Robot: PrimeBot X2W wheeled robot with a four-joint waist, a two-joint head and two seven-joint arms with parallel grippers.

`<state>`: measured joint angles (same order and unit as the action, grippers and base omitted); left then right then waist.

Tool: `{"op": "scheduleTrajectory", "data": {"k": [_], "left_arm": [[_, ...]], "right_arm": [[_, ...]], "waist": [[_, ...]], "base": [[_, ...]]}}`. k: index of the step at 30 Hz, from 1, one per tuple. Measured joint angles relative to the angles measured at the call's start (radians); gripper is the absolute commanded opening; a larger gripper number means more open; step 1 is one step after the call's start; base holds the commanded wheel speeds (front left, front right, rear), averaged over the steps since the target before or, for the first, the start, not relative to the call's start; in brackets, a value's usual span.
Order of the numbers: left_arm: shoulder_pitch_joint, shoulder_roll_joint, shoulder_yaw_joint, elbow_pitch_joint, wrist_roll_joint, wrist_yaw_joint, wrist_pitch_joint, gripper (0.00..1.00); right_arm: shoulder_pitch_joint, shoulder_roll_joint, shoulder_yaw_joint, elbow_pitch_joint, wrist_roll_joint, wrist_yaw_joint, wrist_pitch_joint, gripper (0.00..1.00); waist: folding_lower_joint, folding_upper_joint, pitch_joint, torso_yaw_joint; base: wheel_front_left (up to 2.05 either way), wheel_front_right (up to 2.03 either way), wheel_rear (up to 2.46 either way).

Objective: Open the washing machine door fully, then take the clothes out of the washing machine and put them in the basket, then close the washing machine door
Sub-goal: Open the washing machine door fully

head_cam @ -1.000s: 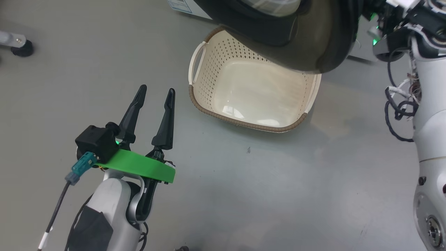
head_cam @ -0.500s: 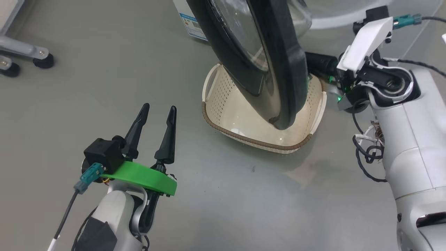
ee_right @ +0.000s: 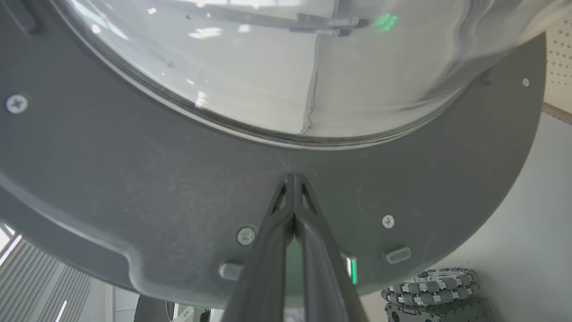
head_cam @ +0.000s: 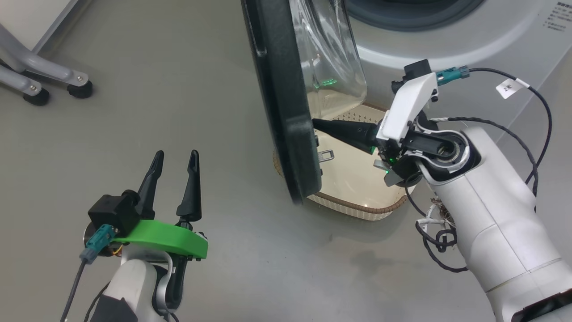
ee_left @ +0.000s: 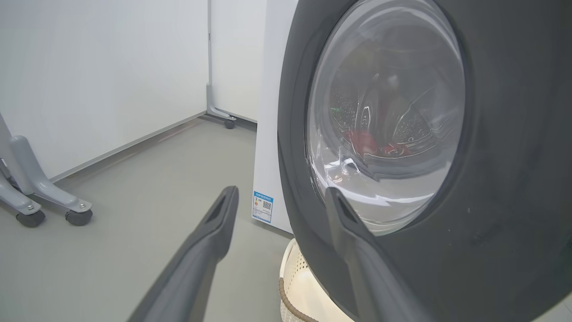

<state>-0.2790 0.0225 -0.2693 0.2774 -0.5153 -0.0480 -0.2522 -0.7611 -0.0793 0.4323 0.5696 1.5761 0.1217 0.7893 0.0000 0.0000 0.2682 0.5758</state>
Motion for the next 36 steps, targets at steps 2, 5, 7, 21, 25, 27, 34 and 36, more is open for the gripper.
{"op": "scheduleTrajectory", "data": {"k": [2, 5, 7, 21, 25, 27, 34, 36], "left_arm": [[0.007, 0.0, 0.01, -0.001, 0.005, 0.0, 0.0, 1.0], [0.015, 0.0, 0.014, -0.001, 0.007, 0.0, 0.0, 1.0], [0.015, 0.0, 0.016, -0.002, 0.007, 0.0, 0.0, 1.0], [0.015, 0.0, 0.037, 0.002, 0.015, -0.001, 0.0, 1.0], [0.015, 0.0, 0.043, 0.007, 0.02, -0.003, 0.0, 1.0], [0.015, 0.0, 0.045, 0.009, 0.03, -0.007, 0.0, 1.0], [0.015, 0.0, 0.056, 0.031, 0.044, -0.018, 0.0, 1.0], [0.016, 0.0, 0.059, 0.035, 0.046, -0.019, 0.0, 1.0]], "right_arm": [[0.007, 0.002, 0.042, -0.017, 0.028, 0.0, -0.025, 0.0], [0.013, 0.004, 0.079, -0.028, 0.047, 0.0, -0.051, 0.0], [0.013, 0.003, 0.113, -0.037, 0.057, 0.0, -0.083, 0.0], [0.013, 0.004, 0.257, -0.075, 0.158, 0.0, -0.308, 0.0], [0.013, 0.009, 0.236, -0.074, 0.167, 0.0, -0.36, 0.0], [0.014, 0.01, 0.218, -0.072, 0.167, 0.0, -0.384, 0.0], [0.066, 0.01, 0.144, -0.056, 0.155, 0.0, -0.478, 0.0], [0.089, 0.009, 0.121, -0.055, 0.151, 0.0, -0.511, 0.0]], "waist": [[0.0, 0.0, -0.006, 0.004], [0.0, 0.0, -0.011, 0.006], [0.0, 0.0, -0.014, 0.007], [0.0, 0.0, -0.044, 0.003], [0.0, 0.0, -0.059, -0.003], [0.0, 0.0, -0.066, -0.006], [0.0, 0.0, -0.088, -0.022], [0.0, 0.0, -0.095, -0.026]], "base": [[0.0, 0.0, 0.0], [0.0, 0.0, 0.0], [-0.09, -0.09, -0.09], [-0.05, -0.05, -0.05], [0.0, 0.0, 0.0], [0.0, 0.0, 0.0], [0.0, 0.0, 0.0], [0.0, 0.0, 0.0]]}}
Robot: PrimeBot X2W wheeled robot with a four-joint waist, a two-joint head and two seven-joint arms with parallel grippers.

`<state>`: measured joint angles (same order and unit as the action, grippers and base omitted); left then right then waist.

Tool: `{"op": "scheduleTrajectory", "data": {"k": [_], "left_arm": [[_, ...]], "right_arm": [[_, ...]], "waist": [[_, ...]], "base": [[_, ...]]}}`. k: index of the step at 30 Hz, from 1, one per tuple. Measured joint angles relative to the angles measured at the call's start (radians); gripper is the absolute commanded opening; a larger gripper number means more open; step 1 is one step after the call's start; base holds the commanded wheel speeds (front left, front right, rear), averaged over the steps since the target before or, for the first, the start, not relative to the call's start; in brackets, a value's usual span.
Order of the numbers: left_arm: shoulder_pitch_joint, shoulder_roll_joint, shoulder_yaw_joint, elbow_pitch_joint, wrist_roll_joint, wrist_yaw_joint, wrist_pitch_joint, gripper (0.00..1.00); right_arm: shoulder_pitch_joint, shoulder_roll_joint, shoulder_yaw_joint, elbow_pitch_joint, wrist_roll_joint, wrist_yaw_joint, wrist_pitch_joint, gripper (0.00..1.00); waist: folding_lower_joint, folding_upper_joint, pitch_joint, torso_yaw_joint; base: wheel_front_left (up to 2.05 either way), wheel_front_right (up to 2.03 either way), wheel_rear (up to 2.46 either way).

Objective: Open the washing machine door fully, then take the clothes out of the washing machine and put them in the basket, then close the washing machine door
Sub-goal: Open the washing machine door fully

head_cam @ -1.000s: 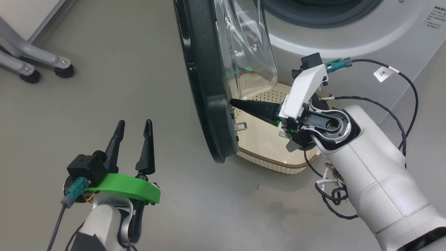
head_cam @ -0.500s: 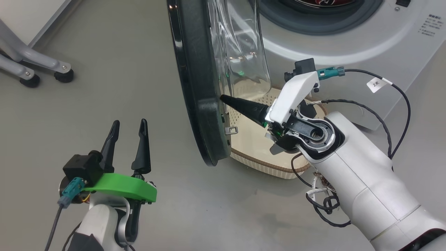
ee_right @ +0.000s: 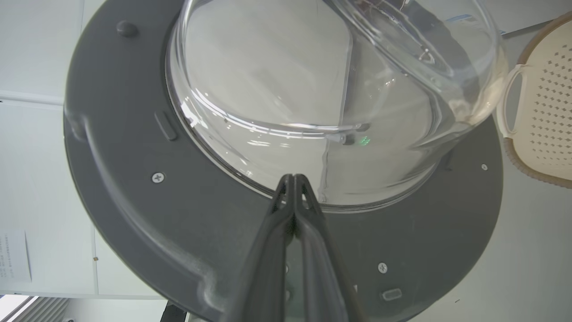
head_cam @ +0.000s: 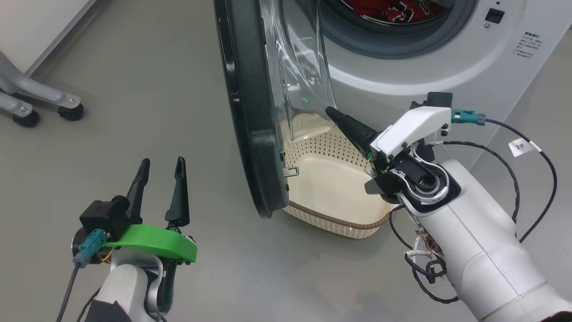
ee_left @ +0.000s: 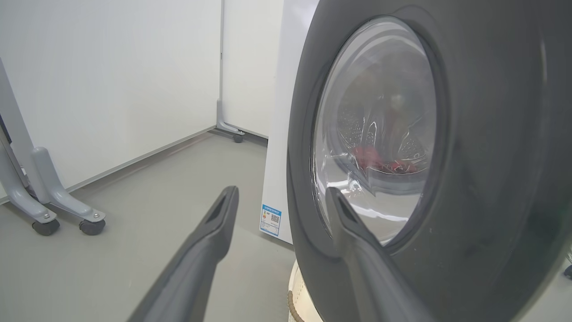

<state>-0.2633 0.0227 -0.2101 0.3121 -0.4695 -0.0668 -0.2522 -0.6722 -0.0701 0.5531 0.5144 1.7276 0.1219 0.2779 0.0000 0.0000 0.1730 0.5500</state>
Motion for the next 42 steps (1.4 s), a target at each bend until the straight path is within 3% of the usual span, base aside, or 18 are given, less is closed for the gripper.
{"op": "scheduleTrajectory", "data": {"k": [2, 5, 7, 8, 9, 17, 24, 30, 32, 36, 42], "left_arm": [[0.001, 0.0, 0.005, 0.003, 0.006, -0.001, 0.0, 1.0], [0.002, 0.0, 0.01, 0.007, 0.013, -0.003, 0.0, 1.0], [0.002, 0.0, 0.011, 0.008, 0.014, -0.009, 0.0, 1.0], [0.002, 0.0, 0.012, 0.009, 0.014, -0.009, 0.0, 1.0], [0.003, 0.0, 0.014, 0.01, 0.014, -0.009, 0.0, 1.0], [0.023, 0.001, 0.026, 0.024, 0.014, -0.01, 0.0, 1.0], [0.023, 0.001, 0.041, 0.025, 0.016, -0.019, 0.0, 1.0], [0.023, 0.001, 0.046, 0.025, 0.023, -0.019, 0.0, 1.0], [0.023, 0.001, 0.047, 0.025, 0.023, -0.019, 0.0, 1.0], [0.023, 0.001, 0.052, 0.023, 0.031, -0.019, 0.0, 1.0], [0.023, 0.001, 0.058, 0.019, 0.031, -0.019, 0.0, 1.0]], "right_arm": [[0.021, -0.008, -0.021, -0.002, -0.005, 0.0, -0.028, 0.0], [0.052, -0.028, -0.046, -0.017, -0.017, 0.0, -0.074, 0.24], [0.073, -0.039, -0.073, -0.026, -0.022, 0.0, -0.113, 0.49], [0.084, -0.044, -0.085, -0.031, -0.022, 0.0, -0.131, 0.94], [0.095, -0.048, -0.098, -0.035, -0.023, 0.0, -0.151, 1.0], [0.16, -0.104, -0.192, -0.042, -0.105, 0.0, -0.354, 1.0], [0.171, -0.226, -0.179, -0.043, -0.375, 0.0, -0.572, 1.0], [0.17, -0.283, -0.128, -0.037, -0.61, -0.002, -0.555, 1.0], [0.17, -0.308, -0.119, -0.04, -0.705, -0.023, -0.546, 1.0], [0.167, -0.326, -0.214, -0.104, -0.897, -0.079, -0.538, 1.0], [0.2, -0.301, -0.211, -0.185, -1.097, -0.153, -0.539, 1.0]], "waist": [[0.0, 0.0, -0.007, -0.004], [0.0, 0.0, -0.017, -0.01], [0.0, 0.0, -0.02, -0.014], [0.0, 0.0, -0.021, -0.015], [0.0, 0.0, -0.023, -0.017], [0.0, 0.0, -0.034, -0.029], [0.0, 0.0001, -0.041, -0.039], [0.0, 0.0, -0.046, -0.046], [0.0, 0.0, -0.047, -0.048], [0.0, 0.0, -0.048, -0.051], [0.0, 0.0, -0.044, -0.054]], "base": [[0.0, 0.0, 0.0], [0.0, 0.0, 0.0], [0.0, 0.0, 0.0], [0.0, 0.0, 0.0], [0.0, 0.0, 0.0], [0.0, 0.0, 0.0], [0.0, 0.0, 0.0], [0.0, 0.0, 0.0], [0.0, 0.0, 0.0], [0.0, 0.0, 0.0], [0.0, 0.0, 0.0]]}}
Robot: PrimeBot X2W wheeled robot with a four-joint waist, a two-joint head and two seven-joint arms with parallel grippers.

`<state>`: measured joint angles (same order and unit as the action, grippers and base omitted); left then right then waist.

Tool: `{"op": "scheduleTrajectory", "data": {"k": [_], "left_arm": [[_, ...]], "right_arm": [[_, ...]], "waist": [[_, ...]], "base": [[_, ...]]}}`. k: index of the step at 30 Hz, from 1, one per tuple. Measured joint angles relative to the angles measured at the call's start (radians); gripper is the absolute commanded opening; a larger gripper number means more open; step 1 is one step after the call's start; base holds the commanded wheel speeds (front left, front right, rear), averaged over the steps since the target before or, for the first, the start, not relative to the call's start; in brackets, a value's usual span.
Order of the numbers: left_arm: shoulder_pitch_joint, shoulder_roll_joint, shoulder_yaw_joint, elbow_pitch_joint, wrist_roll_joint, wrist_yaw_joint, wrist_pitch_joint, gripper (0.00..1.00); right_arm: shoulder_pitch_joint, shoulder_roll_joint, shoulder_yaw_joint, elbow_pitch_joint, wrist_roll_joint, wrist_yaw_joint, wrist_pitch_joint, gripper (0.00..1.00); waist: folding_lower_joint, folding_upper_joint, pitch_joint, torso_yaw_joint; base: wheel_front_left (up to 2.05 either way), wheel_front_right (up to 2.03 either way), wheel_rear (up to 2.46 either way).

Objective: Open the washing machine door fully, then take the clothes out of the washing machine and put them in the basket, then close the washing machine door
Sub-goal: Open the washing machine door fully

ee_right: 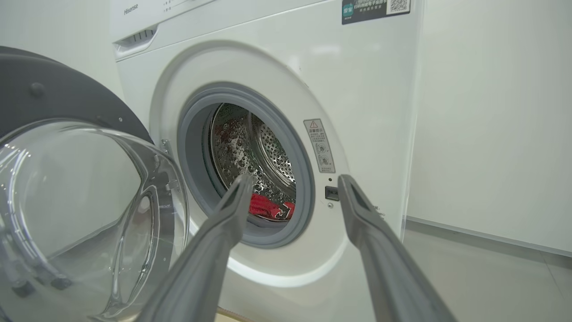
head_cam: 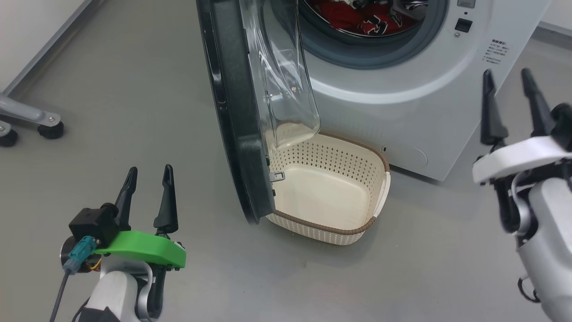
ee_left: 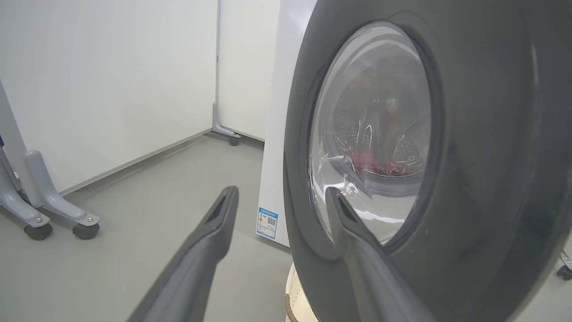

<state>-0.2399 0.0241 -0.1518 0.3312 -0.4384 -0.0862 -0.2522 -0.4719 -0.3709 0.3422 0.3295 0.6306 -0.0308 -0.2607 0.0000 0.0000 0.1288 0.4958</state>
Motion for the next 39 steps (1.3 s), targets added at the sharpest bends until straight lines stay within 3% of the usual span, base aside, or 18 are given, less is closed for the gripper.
{"op": "scheduleTrajectory", "data": {"k": [6, 16, 39], "left_arm": [[0.0, 0.0, 0.002, -0.002, 0.0, 0.0, 0.0, 1.0], [0.0, 0.0, -0.001, -0.001, 0.0, -0.003, 0.0, 1.0], [0.0, 0.0, -0.012, 0.003, 0.0, -0.003, 0.0, 1.0]], "right_arm": [[0.131, 0.062, 0.033, -0.019, -0.099, -0.053, 0.0, 1.0], [0.209, 0.096, 0.038, -0.027, -0.195, -0.069, 0.0, 1.0], [0.279, 0.182, -0.041, -0.02, -0.273, -0.085, 0.0, 1.0]], "waist": [[0.0, 0.0, 0.002, -0.002], [0.0, 0.0, 0.003, -0.002], [0.0, 0.0, -0.001, 0.001]], "base": [[0.0, 0.0, 0.0], [0.0, 0.0, 0.0], [0.0, 0.0, 0.0]]}}
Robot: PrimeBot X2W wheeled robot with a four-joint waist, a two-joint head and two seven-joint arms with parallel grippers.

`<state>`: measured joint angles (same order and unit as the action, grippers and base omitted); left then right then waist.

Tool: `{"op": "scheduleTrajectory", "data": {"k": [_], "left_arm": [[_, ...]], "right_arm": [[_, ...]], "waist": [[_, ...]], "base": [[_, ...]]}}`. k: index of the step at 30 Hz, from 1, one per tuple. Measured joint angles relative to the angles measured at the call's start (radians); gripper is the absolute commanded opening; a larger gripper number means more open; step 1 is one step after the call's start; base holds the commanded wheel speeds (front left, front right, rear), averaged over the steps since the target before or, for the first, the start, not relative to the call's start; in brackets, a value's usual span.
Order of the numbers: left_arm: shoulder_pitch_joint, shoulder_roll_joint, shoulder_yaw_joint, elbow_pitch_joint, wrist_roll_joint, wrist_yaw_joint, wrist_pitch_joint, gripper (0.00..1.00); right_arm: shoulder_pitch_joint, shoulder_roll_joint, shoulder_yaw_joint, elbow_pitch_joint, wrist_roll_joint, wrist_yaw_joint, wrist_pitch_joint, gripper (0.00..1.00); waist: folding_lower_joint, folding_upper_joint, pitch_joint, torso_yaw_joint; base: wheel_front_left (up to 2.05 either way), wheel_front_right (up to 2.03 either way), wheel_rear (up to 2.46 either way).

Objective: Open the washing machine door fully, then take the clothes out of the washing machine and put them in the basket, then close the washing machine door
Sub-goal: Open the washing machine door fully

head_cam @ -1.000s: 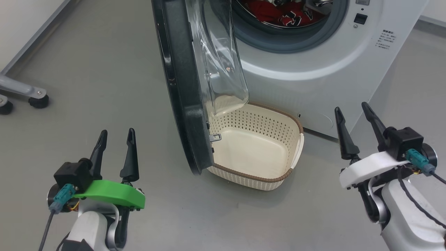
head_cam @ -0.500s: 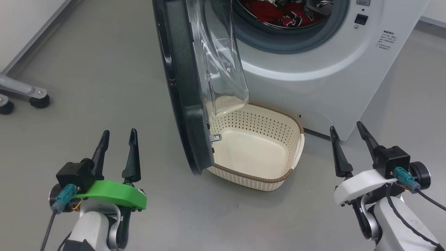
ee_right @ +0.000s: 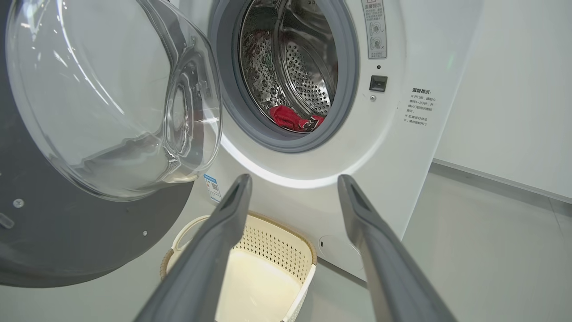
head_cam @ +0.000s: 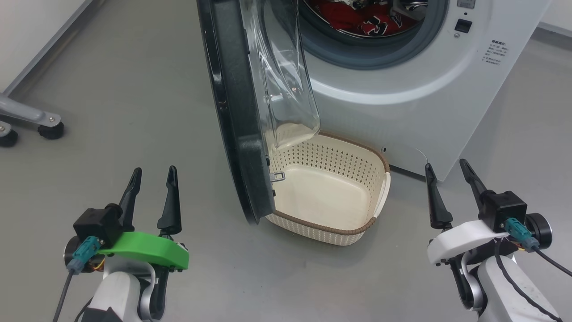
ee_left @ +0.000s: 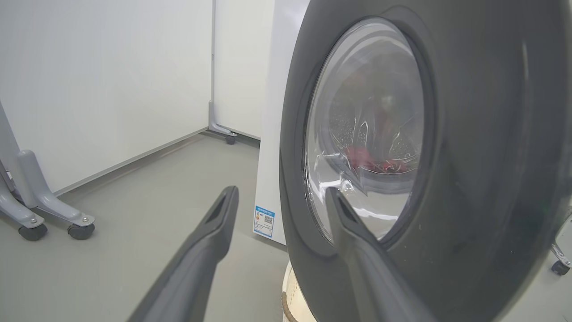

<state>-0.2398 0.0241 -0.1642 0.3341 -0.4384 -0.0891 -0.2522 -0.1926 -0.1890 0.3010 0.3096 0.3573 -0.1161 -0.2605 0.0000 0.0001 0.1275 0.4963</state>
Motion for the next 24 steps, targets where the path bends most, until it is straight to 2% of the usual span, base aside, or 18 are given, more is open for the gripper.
{"op": "scheduleTrajectory", "data": {"k": [15, 16, 17, 18, 24], "left_arm": [[0.0, 0.0, -0.001, 0.003, 0.0, 0.0, 0.0, 1.0], [0.0, 0.0, -0.001, 0.003, 0.0, 0.0, 0.0, 0.94], [0.0, 0.0, -0.001, 0.002, -0.001, 0.0, 0.0, 0.16], [0.0, 0.0, 0.0, 0.002, -0.001, 0.0, 0.0, 0.0], [-0.001, 0.0, 0.007, -0.053, 0.0, 0.0, 0.0, 0.0]], "right_arm": [[0.003, 0.028, -0.04, 0.0, -0.034, 0.0, 0.0, 1.0], [0.005, 0.029, -0.041, 0.0, -0.036, 0.0, 0.0, 1.0], [0.007, 0.029, -0.043, 0.0, -0.037, 0.0, 0.0, 1.0], [0.01, 0.03, -0.045, 0.0, -0.038, 0.0, 0.0, 1.0], [0.018, 0.034, -0.061, 0.0, -0.046, 0.002, 0.0, 1.0]], "waist": [[0.0, 0.0, -0.003, -0.002], [0.0, 0.0, -0.003, -0.002], [0.0, 0.0, -0.003, -0.002], [0.0, 0.0, -0.003, -0.002], [0.0, 0.0, -0.003, -0.003]], "base": [[0.0, 0.0, 0.0], [0.0, 0.0, 0.0], [0.0, 0.0, 0.0], [0.0, 0.0, 0.0], [0.0, 0.0, 0.0]]}}
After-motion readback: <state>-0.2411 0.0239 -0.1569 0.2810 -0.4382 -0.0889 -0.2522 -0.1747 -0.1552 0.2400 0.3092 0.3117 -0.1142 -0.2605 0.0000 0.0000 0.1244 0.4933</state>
